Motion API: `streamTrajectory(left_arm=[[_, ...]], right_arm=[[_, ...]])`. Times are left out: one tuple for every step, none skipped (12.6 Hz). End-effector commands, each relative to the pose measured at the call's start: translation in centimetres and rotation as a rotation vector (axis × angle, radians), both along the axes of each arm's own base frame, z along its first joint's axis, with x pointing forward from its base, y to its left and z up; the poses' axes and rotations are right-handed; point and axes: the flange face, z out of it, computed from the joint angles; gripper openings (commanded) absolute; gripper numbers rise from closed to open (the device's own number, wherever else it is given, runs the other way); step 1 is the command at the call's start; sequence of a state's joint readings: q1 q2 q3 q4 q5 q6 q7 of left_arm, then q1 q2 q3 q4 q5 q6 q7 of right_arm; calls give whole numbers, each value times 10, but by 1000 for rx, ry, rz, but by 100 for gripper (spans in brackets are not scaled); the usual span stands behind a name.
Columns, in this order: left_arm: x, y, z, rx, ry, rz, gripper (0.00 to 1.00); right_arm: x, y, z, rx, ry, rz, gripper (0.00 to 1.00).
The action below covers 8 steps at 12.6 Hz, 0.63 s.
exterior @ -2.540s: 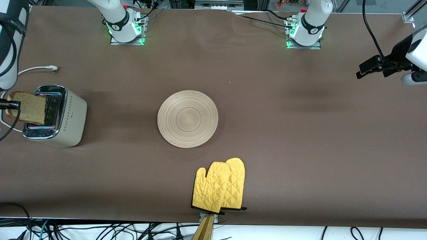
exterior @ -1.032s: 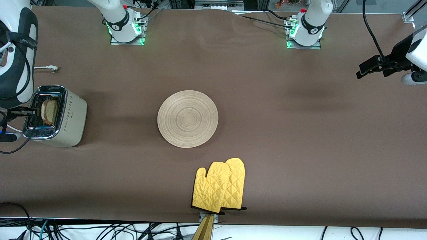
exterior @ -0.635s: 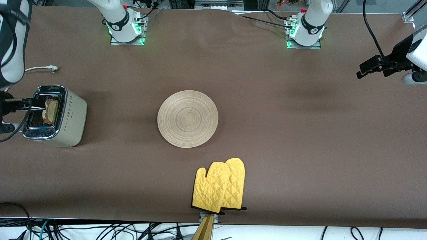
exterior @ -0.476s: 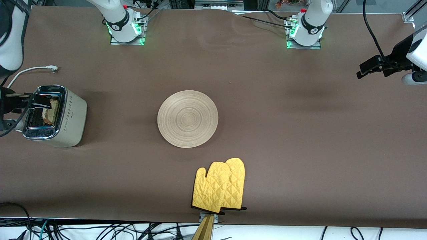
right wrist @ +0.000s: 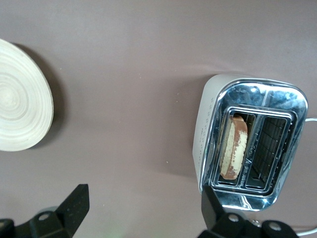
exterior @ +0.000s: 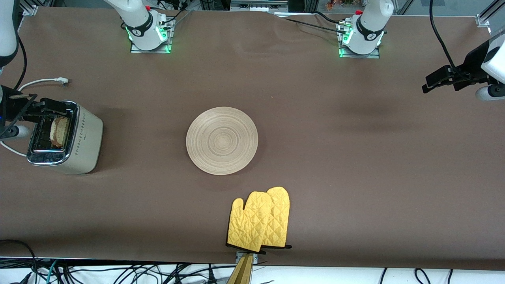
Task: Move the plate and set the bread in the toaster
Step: 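Open the right gripper to release the bread in the slot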
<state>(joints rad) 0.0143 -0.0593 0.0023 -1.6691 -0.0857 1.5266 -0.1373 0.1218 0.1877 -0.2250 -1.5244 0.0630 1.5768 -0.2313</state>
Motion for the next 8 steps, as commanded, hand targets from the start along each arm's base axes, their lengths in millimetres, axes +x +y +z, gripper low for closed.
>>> streamTrajectory(left_arm=[[1, 0, 6, 19, 5, 8, 100], [1, 1, 6, 19, 5, 9, 100], [2, 1, 7, 19, 2, 10, 100], [1, 1, 6, 19, 5, 9, 100], [1, 0, 7, 19, 4, 8, 100], [1, 0, 7, 19, 4, 8, 100], [1, -1, 7, 19, 4, 5, 100], [1, -2, 7, 19, 4, 3, 100]], right_arm=[[-45, 12, 5, -33, -57, -66, 100], [-48, 12, 4, -28, -44, -82, 100], [-51, 7, 10, -18, -44, -93, 100], [-59, -5, 20, -15, -45, -114, 100], [-60, -5, 21, -18, -36, -112, 100], [-60, -4, 20, -17, -31, -114, 100], [-59, -5, 21, -19, -37, -117, 100], [-58, -5, 20, -21, -37, -118, 100]])
